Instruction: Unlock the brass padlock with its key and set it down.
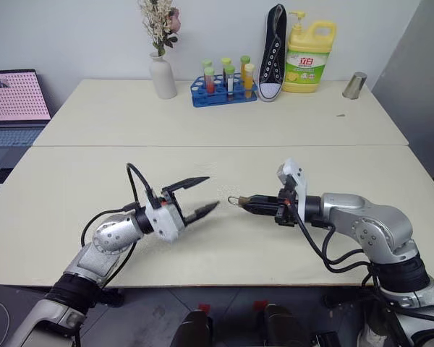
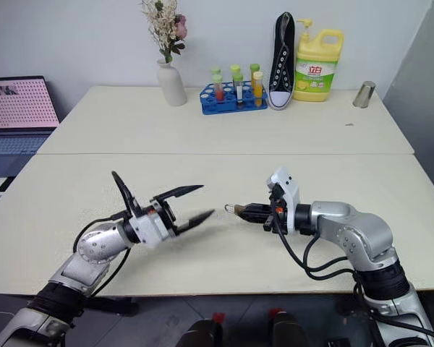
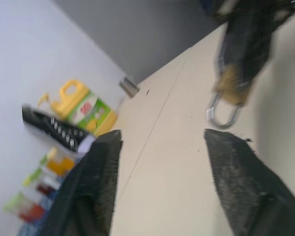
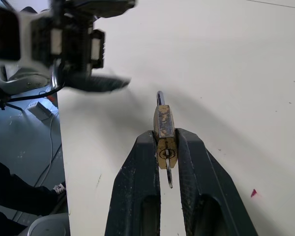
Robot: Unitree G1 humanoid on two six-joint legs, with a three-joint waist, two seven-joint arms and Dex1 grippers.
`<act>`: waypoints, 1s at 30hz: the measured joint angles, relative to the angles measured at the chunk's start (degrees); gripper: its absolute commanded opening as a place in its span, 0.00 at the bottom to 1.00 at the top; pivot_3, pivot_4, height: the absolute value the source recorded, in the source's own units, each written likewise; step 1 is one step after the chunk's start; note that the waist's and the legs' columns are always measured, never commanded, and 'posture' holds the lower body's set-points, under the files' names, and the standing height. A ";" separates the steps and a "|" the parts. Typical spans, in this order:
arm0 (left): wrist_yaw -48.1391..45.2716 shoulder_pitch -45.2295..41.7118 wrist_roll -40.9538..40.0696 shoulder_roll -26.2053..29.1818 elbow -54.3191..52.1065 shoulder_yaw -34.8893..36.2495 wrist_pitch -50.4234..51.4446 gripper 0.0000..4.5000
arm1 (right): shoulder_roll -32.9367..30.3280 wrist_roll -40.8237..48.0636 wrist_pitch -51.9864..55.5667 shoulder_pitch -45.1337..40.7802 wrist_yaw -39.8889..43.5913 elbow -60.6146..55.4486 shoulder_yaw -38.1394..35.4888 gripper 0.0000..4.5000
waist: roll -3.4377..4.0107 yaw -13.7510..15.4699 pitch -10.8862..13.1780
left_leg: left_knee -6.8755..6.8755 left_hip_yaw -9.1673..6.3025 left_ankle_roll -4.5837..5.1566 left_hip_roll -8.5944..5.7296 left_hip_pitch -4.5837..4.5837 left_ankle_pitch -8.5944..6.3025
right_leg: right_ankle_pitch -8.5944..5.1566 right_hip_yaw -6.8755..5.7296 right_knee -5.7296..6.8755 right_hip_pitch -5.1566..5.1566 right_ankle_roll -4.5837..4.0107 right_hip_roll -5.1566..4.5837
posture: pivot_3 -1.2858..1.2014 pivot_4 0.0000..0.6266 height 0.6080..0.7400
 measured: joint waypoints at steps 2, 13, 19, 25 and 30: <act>-2.47 -0.28 -4.66 -1.46 -1.87 0.46 7.56 0.28 | -0.45 0.01 0.00 0.22 0.40 -0.46 -0.04 0.03 | 0.00 0.04 0.00 | 0.01 -0.02 0.00 0.00 -0.01 0.00 | 0.00 -0.02 0.01 0.00 0.00 0.00 | 0.52 0.24 1.00; -12.52 -0.67 -22.76 -7.68 -12.69 1.17 47.29 0.00 | -0.59 2.48 0.13 0.94 2.16 -4.39 -0.10 0.03 | -0.01 -0.10 0.00 | 0.02 -0.02 -0.01 0.01 0.00 0.00 | -0.01 -0.01 -0.01 0.03 -0.01 0.02 | 0.52 0.24 1.00; -14.70 -0.65 -23.73 -8.58 -15.88 2.35 55.53 0.00 | -0.59 2.73 0.13 1.05 2.29 -4.66 -0.12 0.03 | -0.01 -0.10 0.00 | 0.02 -0.01 -0.01 0.02 -0.01 0.01 | -0.01 0.01 -0.02 0.03 -0.02 0.02 | 0.52 0.24 1.00; -16.33 0.78 -25.04 -8.22 -21.03 5.43 61.69 0.00 | -0.61 2.70 0.13 1.16 2.30 -4.67 -0.14 0.03 | -0.01 -0.07 0.00 | 0.02 -0.01 -0.02 0.02 -0.01 0.01 | -0.02 0.01 -0.04 0.03 -0.02 0.02 | 0.52 0.24 1.00; -18.43 2.32 -25.59 -5.58 -24.29 7.03 65.60 0.00 | -0.76 2.45 0.13 1.18 2.39 -4.63 -0.14 0.03 | -0.01 -0.04 0.00 | 0.01 0.00 -0.01 0.02 -0.01 0.01 | -0.02 0.02 -0.05 0.03 -0.03 0.02 | 0.52 0.24 1.00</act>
